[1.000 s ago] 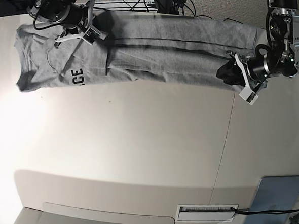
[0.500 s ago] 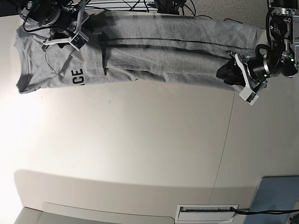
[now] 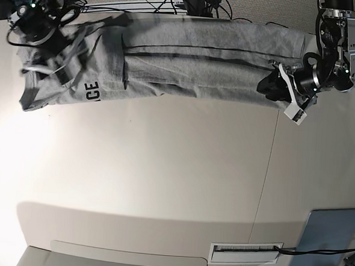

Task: Fold the T-shirt properly
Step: 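Fold the sleeve end inward with the right gripper and release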

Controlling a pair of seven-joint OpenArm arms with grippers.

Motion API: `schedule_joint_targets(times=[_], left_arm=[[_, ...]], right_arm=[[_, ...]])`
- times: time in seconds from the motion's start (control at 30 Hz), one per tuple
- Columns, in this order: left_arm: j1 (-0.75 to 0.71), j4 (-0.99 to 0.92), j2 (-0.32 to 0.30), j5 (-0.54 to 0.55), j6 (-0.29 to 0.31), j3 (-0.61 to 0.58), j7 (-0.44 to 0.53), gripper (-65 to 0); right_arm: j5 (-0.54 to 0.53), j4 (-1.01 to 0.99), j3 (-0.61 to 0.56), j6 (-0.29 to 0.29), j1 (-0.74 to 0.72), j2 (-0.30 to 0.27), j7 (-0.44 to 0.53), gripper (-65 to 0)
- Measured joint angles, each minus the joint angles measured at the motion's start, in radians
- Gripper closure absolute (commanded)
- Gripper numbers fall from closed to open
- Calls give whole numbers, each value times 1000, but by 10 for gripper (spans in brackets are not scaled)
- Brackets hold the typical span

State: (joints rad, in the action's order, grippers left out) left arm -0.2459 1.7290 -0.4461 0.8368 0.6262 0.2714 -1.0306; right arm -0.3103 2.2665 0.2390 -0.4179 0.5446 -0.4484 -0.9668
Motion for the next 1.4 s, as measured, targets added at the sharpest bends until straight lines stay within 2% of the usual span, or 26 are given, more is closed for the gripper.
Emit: schedule_joint_targets(times=[0.03,0.07,0.4,0.63,0.77,0.93,1.07,1.1,1.17,1.27,1.33,1.4], left_arm=[[0,0,0,0,0,0,0,-218],[0,0,0,0,0,0,0,-218],[0,0,0,2,0,0,0,-218],[0,0,0,-16,0,0,-8,-218],[0,0,0,-31,0,0,-8,-218],[0,0,0,-32,0,0,-8,-218],[0,0,0,-32,0,0,-8,-218],[0,0,0,-31,0,0,-8,-218],[0,0,0,-32,0,0,-8,-218],[0,0,0,-32,0,0,-8,-218],[0,0,0,-31,0,0,-8,-218],[0,0,0,-32,0,0,-8,-218]], right_arm=[[32,-10,6,33,-21,0,9,-320],[55,-25,8,39,-44,0,12,-320],[45,-343,1,31,-275,6,33,-320],[49,-605,10,33,-390,3,-17,-320],[55,-681,72,34,-420,4,-13,-320],[76,-695,209,35,-426,5,62,-320],[77,-704,261,36,-426,3,63,-320],[76,-716,262,32,-426,3,63,-320],[73,-728,261,-15,-425,6,58,-320],[-11,-708,260,-33,-423,8,67,-319],[-106,-678,260,-69,-431,8,78,-317],[-175,-667,256,-84,-446,8,80,-255]])
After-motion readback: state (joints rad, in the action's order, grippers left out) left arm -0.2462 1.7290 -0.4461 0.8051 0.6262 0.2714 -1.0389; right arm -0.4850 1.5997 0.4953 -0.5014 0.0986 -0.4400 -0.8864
